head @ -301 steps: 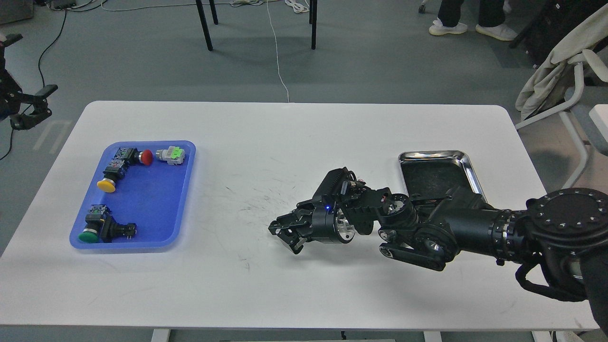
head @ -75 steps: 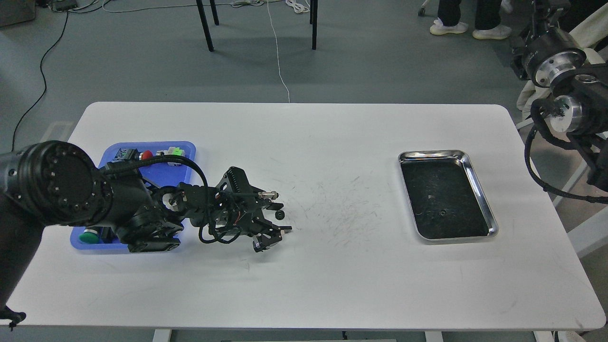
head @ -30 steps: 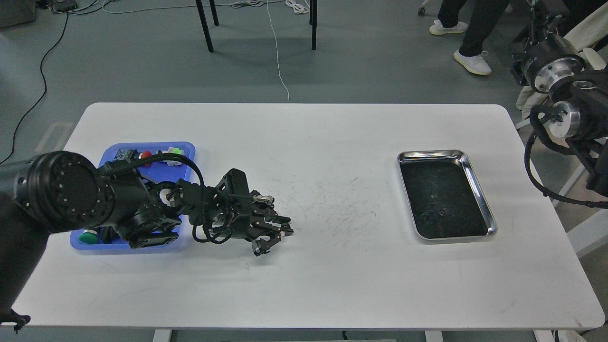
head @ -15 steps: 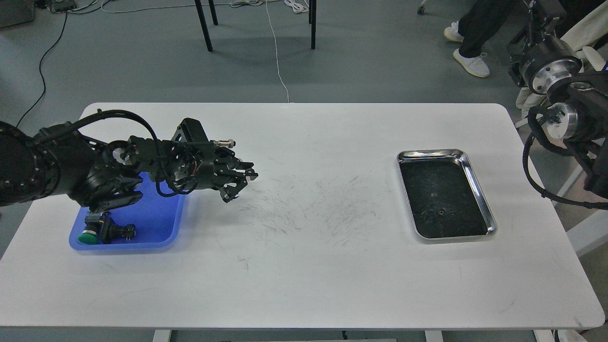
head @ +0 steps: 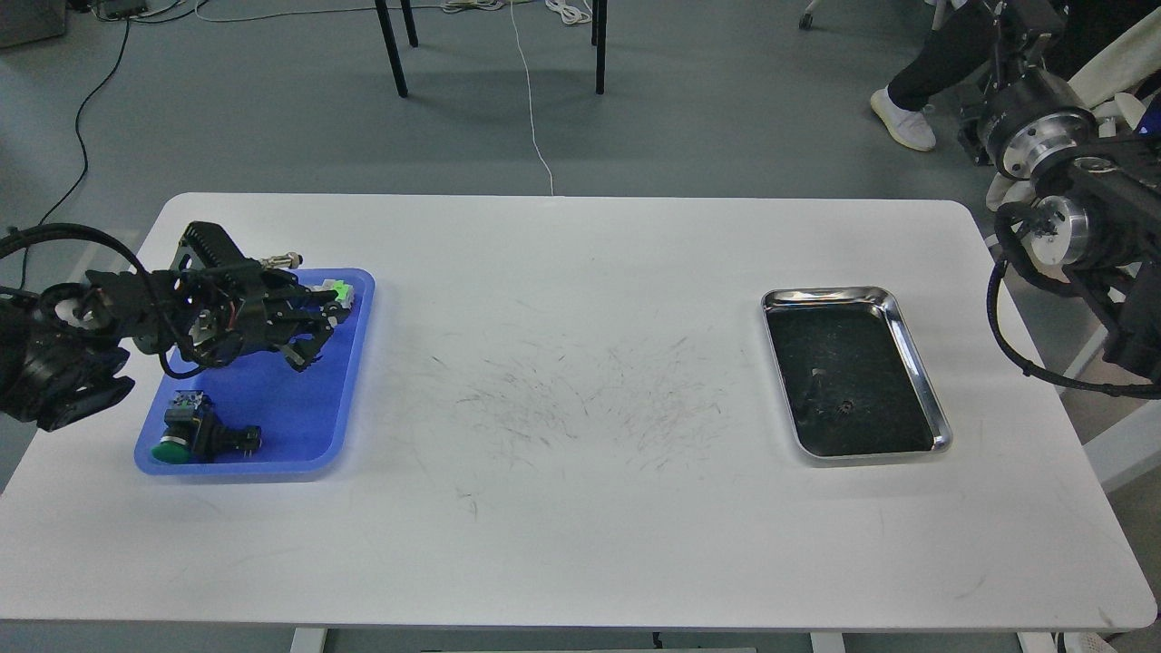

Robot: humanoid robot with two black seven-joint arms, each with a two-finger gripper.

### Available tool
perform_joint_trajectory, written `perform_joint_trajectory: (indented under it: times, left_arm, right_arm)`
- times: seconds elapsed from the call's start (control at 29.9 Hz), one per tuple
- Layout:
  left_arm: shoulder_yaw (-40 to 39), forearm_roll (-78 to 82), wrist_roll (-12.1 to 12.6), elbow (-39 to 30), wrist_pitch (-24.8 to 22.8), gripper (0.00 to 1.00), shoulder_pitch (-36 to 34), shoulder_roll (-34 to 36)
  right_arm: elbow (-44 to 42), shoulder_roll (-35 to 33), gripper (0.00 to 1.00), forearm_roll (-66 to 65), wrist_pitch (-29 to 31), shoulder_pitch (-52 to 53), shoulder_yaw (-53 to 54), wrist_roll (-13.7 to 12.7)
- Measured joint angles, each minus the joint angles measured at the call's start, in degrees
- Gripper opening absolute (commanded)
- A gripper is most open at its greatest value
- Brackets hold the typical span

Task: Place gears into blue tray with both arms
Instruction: 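Carry the black part into the blue tray and release it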

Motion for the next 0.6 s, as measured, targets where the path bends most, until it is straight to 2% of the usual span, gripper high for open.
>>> perform_joint_trajectory:
  times: [0.13,0.33,0.6]
  left_arm:
    - [-2.6,0.0,0.0,3.1,-0.2,0.06,3.5,0.6]
    - [-3.4,-0.1,0.0,5.5,-0.4,0.06,5.0,1.2]
    - [-5.2,-0.1,0.0,6.3,-0.4,0.11,6.9,1.3]
  right_arm:
    - [0.0,0.0,0.94,0.0,0.0,0.0,-0.1,0.0]
    - [0.3,0.0,0.94,0.0,-0.3,0.1,-0.1,0.0]
    - [0.4,0.0,0.94,0.0,-0.4,0.0,-0.2,0.0]
